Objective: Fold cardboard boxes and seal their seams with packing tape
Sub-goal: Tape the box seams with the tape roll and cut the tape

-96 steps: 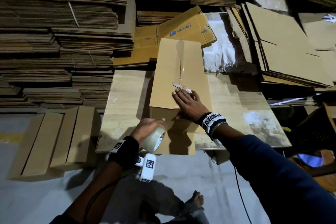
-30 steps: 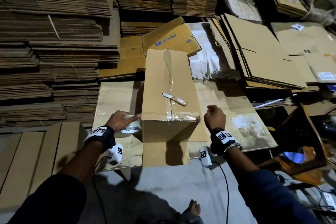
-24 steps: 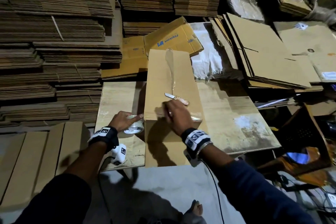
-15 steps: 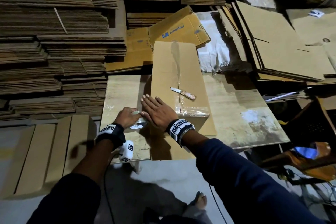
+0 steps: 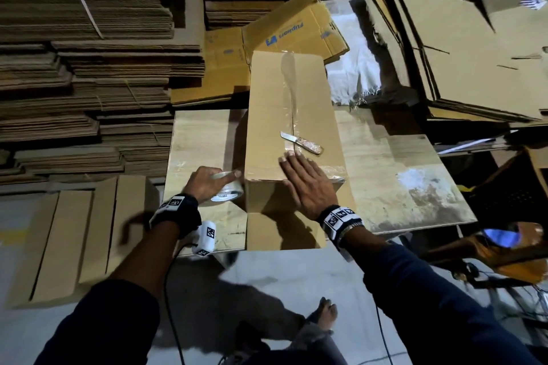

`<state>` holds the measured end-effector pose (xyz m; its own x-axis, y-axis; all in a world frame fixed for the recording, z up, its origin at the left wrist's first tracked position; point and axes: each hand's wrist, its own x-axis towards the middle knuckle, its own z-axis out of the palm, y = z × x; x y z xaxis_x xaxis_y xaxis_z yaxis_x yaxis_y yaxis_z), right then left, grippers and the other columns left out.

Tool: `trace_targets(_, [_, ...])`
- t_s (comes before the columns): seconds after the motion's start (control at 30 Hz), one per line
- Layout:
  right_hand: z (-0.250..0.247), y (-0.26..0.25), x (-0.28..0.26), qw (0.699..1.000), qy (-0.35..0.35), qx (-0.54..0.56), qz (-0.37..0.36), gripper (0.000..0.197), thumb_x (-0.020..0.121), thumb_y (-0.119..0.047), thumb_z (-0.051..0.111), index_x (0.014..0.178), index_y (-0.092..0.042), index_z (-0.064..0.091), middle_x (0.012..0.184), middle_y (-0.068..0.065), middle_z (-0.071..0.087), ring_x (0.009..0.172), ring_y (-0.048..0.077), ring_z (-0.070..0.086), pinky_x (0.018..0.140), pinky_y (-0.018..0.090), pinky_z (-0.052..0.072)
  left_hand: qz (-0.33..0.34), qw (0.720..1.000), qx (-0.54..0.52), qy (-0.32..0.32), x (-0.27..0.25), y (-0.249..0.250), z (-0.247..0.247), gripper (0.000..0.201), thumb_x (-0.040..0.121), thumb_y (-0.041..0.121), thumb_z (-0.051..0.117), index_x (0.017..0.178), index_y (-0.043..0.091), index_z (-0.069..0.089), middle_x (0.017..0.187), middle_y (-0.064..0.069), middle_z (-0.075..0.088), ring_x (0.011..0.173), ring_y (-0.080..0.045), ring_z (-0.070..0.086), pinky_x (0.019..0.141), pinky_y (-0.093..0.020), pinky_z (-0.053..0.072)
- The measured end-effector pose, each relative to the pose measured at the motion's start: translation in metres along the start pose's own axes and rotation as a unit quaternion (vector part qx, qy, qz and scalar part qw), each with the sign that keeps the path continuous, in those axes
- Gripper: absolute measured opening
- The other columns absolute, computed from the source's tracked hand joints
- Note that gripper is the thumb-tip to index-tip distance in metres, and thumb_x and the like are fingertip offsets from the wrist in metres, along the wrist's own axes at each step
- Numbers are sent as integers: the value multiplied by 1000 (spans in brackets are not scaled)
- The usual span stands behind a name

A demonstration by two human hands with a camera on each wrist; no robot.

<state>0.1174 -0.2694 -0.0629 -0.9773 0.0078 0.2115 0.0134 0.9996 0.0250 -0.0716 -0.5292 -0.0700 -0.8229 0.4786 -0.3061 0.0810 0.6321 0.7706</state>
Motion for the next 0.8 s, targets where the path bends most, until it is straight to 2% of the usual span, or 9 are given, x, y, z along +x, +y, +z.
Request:
trace_targets(0.17, [-4, 28, -32, 993, 50, 1, 105, 55, 111, -41, 30, 162, -21, 32, 168, 12, 28, 157, 28, 25, 123, 49, 26, 0, 1000, -4, -5, 5, -4, 5, 77, 70, 90, 68, 53, 21, 39, 50, 4, 38, 53, -18, 39, 64, -34, 31])
trace_targets(0.27, [-2, 23, -38, 983, 74, 27, 167, 57, 111, -46, 29, 163, -23, 31, 172, 11, 18, 160, 26, 13, 126, 51, 21, 8, 1000, 3, -8, 2, -4, 6, 74, 74, 88, 67, 53, 21, 43, 47, 7, 41, 51, -18, 41, 63, -34, 32])
trace_targets(0.33, [-2, 17, -39, 973, 101, 70, 195, 60, 109, -46, 37, 163, -22, 29, 173, 12, 8, 160, 28, 5, 128, 49, 17, 13, 1000, 14, -9, 1, -1, 7, 74, 74, 90, 64, 55, 20, 46, 48, 6, 43, 53, -19, 43, 63, -34, 34])
trace_targets(0.4, [-2, 16, -37, 964, 117, 112, 211, 65, 108, -46, 47, 163, -18, 28, 173, 14, 1, 161, 30, 1, 129, 48, 15, 17, 999, 37, -12, -2, 0, 7, 77, 73, 95, 57, 71, 19, 62, 65, -2, 61, 66, -22, 56, 69, -36, 42])
trace_targets(0.43, [-3, 17, -36, 960, 120, 129, 217, 69, 107, -46, 51, 164, -16, 26, 173, 14, 0, 161, 29, 0, 129, 46, 14, 24, 998, 49, -16, -4, 2, 7, 81, 74, 96, 53, 89, 18, 68, 86, -7, 71, 80, -25, 63, 77, -37, 48])
trace_targets(0.5, [-3, 23, -37, 960, 109, 138, 220, 72, 107, -52, 47, 164, -15, 23, 174, 12, 1, 161, 27, 1, 130, 42, 12, 44, 997, 53, -27, -9, 9, 7, 78, 79, 93, 48, 115, 25, 64, 120, -4, 71, 108, -26, 66, 96, -41, 52])
trace_targets(0.6, [-3, 34, -40, 974, 66, 107, 188, 73, 108, -61, 30, 163, -13, 28, 172, 12, 15, 160, 25, 12, 129, 42, 20, 52, 997, 42, -25, -24, 35, 9, 67, 91, 88, 31, 128, 36, 53, 138, -1, 64, 126, -29, 60, 107, -49, 46])
trace_targets(0.67, [-4, 40, -41, 982, 50, 78, 166, 72, 109, -61, 29, 160, -10, 34, 169, 14, 27, 158, 26, 21, 124, 44, 32, 36, 995, 97, 11, -32, 55, 18, 86, 86, 95, 22, 141, 34, 47, 146, -7, 58, 130, -31, 55, 112, -54, 38])
trace_targets(0.8, [-14, 43, -39, 985, 56, 64, 150, 74, 107, -61, 28, 151, -5, 49, 159, 17, 45, 151, 29, 38, 112, 45, 49, 40, 971, 225, 70, -47, 98, 53, 139, 61, 112, 28, 160, 14, 26, 162, -19, 40, 148, -36, 41, 125, -62, 12])
